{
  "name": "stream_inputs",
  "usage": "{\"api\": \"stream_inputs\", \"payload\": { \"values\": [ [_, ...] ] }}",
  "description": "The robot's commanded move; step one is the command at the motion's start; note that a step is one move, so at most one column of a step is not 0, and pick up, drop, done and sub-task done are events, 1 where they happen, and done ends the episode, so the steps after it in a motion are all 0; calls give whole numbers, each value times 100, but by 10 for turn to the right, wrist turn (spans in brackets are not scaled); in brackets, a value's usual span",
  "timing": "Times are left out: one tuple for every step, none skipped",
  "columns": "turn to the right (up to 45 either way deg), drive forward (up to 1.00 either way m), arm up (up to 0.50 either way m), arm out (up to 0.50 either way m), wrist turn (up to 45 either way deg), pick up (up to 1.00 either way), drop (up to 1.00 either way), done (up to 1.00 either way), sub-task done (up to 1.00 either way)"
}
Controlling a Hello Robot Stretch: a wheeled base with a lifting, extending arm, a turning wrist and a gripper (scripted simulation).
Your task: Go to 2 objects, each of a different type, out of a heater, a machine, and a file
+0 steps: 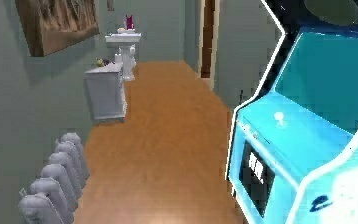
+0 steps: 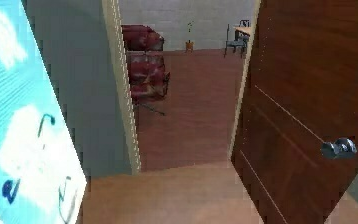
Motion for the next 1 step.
{"api": "stream_inputs", "payload": {
  "values": [
    [0, 55, 0, 0, 0, 0, 0, 0, 0]
  ]
}}
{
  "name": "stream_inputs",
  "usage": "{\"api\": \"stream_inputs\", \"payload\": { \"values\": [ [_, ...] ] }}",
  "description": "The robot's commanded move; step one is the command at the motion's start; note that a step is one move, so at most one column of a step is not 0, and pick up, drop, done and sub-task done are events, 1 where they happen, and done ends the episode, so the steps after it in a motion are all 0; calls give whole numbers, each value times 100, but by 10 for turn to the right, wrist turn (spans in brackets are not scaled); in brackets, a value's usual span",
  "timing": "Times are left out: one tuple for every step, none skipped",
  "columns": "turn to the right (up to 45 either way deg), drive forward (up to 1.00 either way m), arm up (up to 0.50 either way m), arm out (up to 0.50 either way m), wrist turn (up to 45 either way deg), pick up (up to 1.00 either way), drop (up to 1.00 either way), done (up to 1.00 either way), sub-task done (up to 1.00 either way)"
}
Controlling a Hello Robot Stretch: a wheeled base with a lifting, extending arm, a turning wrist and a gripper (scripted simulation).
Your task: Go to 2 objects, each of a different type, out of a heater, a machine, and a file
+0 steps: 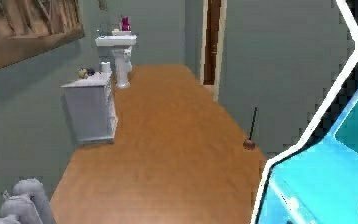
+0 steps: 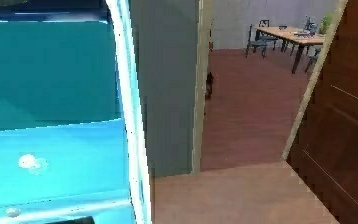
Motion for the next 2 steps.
{"api": "stream_inputs", "payload": {
  "values": [
    [-450, 0, 0, 0, 0, 0, 0, 0, 0],
    [0, 0, 0, 0, 0, 0, 0, 100, 0]
  ]
}}
